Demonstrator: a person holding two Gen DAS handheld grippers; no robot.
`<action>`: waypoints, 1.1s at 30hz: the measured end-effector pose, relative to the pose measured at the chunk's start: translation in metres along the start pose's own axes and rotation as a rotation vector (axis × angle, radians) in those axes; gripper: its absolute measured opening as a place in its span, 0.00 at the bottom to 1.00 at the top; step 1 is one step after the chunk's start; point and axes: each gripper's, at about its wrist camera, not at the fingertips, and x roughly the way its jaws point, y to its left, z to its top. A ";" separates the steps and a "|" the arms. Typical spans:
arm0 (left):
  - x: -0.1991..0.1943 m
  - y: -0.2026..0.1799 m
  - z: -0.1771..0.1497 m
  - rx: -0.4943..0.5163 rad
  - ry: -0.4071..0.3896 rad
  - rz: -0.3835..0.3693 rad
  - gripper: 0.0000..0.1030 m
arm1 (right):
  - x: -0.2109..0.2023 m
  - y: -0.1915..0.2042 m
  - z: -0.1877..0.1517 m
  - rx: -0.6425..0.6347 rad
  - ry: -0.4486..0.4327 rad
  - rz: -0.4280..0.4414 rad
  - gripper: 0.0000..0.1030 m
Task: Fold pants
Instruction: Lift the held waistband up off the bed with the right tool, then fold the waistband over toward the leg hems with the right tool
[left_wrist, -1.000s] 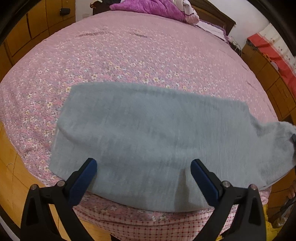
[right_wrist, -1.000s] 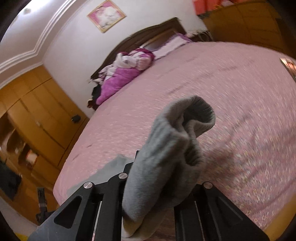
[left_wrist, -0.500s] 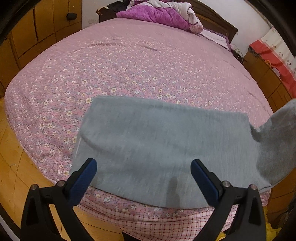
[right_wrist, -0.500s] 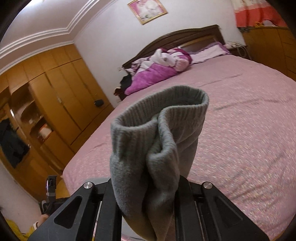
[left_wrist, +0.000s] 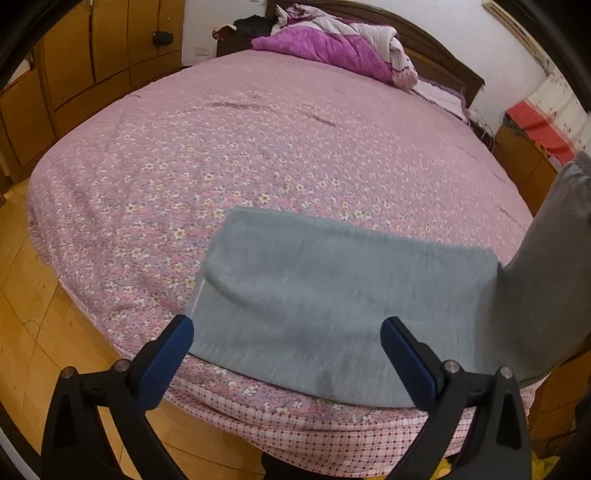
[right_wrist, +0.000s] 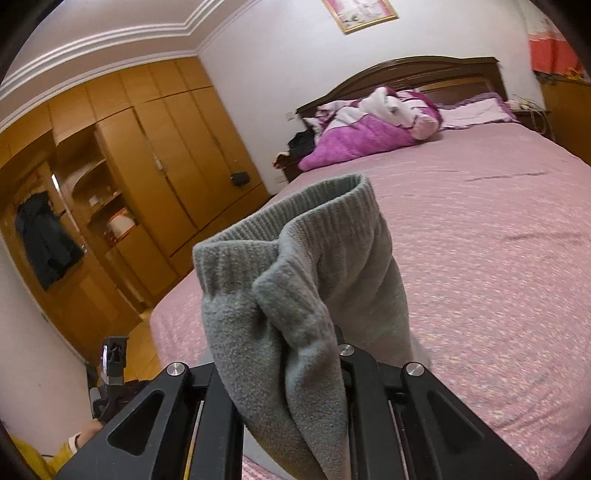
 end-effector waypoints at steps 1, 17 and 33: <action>-0.003 0.002 0.001 -0.001 -0.006 0.002 1.00 | 0.006 0.005 0.000 -0.005 0.008 0.009 0.05; -0.001 0.021 0.003 -0.022 -0.016 -0.019 1.00 | 0.075 0.084 -0.008 -0.193 0.137 0.047 0.05; 0.006 0.059 -0.007 -0.092 -0.013 -0.028 1.00 | 0.170 0.128 -0.063 -0.352 0.355 -0.031 0.05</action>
